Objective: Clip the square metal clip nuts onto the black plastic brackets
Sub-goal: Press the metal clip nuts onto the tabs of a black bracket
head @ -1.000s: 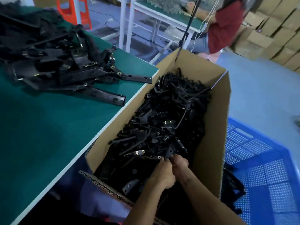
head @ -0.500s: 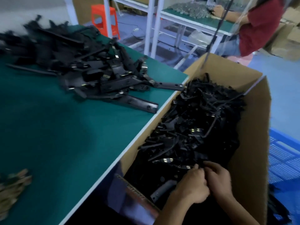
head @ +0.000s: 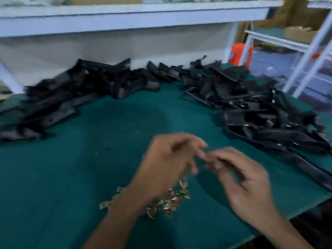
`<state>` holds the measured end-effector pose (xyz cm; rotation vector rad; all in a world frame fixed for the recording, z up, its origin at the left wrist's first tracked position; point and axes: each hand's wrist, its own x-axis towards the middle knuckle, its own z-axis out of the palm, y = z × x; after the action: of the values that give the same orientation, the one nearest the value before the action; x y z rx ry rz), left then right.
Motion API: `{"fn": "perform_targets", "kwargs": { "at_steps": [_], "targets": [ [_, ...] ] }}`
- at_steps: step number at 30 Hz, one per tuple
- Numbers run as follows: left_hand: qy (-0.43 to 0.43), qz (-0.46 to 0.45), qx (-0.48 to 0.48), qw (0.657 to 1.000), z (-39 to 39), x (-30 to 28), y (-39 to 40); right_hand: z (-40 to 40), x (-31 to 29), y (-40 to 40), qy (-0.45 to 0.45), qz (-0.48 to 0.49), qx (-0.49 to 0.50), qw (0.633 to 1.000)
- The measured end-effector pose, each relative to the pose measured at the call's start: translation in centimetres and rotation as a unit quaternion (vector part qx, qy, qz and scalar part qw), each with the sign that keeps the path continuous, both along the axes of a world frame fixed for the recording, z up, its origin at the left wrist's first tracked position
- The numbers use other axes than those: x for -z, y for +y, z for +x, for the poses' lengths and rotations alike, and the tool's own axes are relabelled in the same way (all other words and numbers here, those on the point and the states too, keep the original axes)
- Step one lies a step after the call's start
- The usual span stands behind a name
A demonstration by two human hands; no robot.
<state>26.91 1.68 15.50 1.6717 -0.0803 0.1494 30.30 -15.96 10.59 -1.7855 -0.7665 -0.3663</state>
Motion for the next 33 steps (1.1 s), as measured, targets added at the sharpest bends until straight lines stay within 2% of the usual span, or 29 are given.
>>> {"fn": "perform_targets", "kwargs": {
  "at_steps": [2, 4, 7, 9, 11, 14, 19, 25, 27, 29, 33],
  "targets": [
    [-0.035, 0.000, -0.179, 0.983, 1.5, 2.3, 6.4, 3.4, 0.1, 5.2, 0.056, -0.036, -0.062, 0.996],
    [-0.050, -0.032, -0.331, 0.942, 1.7, 4.9, 12.9, 7.1, 0.6, 10.4, 0.110, -0.079, -0.093, 0.986],
    [-0.043, -0.132, -0.445, 0.885, 1.3, 8.2, 17.5, 12.6, 1.5, 17.6, 0.168, -0.123, -0.081, 0.975],
    [-0.047, -0.160, -0.461, 0.872, 1.5, 9.1, 18.9, 16.1, 2.0, 21.7, 0.163, -0.147, -0.070, 0.973],
    [-0.046, -0.106, -0.453, 0.884, 2.1, 9.5, 19.2, 19.6, 2.6, 25.3, 0.101, -0.230, -0.051, 0.967],
    [-0.044, 0.014, -0.431, 0.901, 2.8, 9.2, 18.6, 23.9, 3.1, 29.4, -0.038, -0.441, 0.015, 0.896],
    [-0.018, 0.049, -0.417, 0.908, 2.9, 9.3, 18.6, 27.8, 2.4, 33.8, -0.077, -0.524, 0.024, 0.848],
    [-0.011, 0.051, -0.393, 0.918, 2.9, 9.2, 18.4, 26.6, 1.5, 34.2, -0.192, -0.483, 0.043, 0.853],
    [-0.012, 0.051, -0.396, 0.917, 2.9, 9.2, 18.3, 24.7, 0.9, 33.0, -0.206, -0.415, 0.013, 0.886],
    [-0.018, 0.053, -0.411, 0.910, 2.8, 9.0, 18.1, 21.9, 0.3, 31.1, -0.180, -0.339, -0.030, 0.923],
    [-0.023, 0.067, -0.441, 0.895, 2.5, 8.7, 17.6, 14.6, 0.0, 27.6, -0.074, -0.240, -0.125, 0.960]
  ]
}}
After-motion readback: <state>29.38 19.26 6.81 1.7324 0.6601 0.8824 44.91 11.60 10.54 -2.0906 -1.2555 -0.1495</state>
